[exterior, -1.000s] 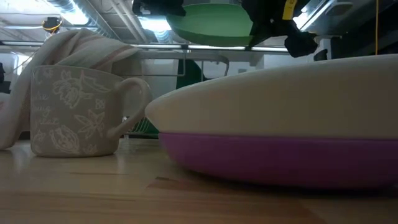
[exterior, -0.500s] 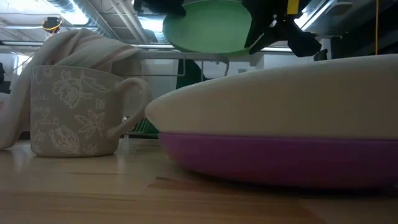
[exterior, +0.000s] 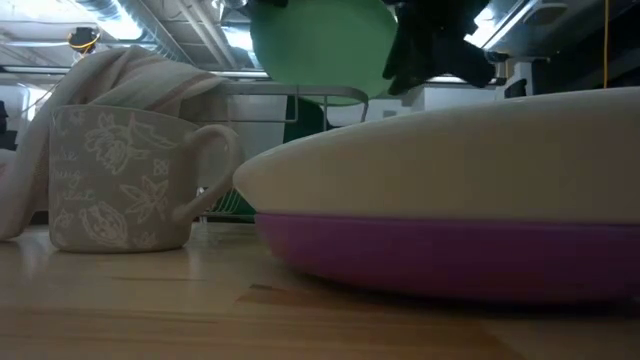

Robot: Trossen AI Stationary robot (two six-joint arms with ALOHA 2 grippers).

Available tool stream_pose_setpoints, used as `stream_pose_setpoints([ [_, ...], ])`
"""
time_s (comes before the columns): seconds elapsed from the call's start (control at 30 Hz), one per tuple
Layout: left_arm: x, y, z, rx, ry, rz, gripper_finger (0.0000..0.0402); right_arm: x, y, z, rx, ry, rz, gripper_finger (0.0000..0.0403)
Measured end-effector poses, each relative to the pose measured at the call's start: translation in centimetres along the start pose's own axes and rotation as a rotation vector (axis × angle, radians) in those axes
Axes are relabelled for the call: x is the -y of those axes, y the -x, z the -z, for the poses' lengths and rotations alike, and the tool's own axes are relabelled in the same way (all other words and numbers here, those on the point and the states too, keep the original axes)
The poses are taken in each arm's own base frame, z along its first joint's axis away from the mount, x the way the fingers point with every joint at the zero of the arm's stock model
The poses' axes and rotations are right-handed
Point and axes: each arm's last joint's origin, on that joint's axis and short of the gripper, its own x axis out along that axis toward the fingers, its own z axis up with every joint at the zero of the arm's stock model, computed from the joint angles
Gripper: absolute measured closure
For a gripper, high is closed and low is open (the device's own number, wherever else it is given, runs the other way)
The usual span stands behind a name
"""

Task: Sort dishes
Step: Put the light green plate into the gray dish rack

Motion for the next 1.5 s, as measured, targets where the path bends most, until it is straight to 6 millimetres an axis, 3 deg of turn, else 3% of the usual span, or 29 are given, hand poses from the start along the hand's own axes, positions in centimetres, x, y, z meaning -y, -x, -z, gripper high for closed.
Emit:
stream_pose_setpoints([
  [0.23, -0.5, 0.7, -0.7, 0.027, -0.196, 0.001, 0.0400, -0.9, 0.2, 1.3, -0.098, -0.147, -0.259, 0.0252],
  [0.53, -2.0, 2.7, -1.8, 0.043, -0.396, 0.032, 0.0401, -0.9, 0.4, 3.1, -0.258, -0.190, -0.253, 0.0252],
  [0.97, -1.0, 3.6, 0.8, -0.089, -0.665, 0.244, 0.0401, -0.8, 0.4, 3.3, -0.278, -0.231, -0.238, 0.0252],
  [1.5, -0.7, 2.2, 2.7, -0.147, -0.877, 0.302, 0.0401, -0.8, 0.4, 3.0, -0.256, -0.250, -0.227, 0.0252],
])
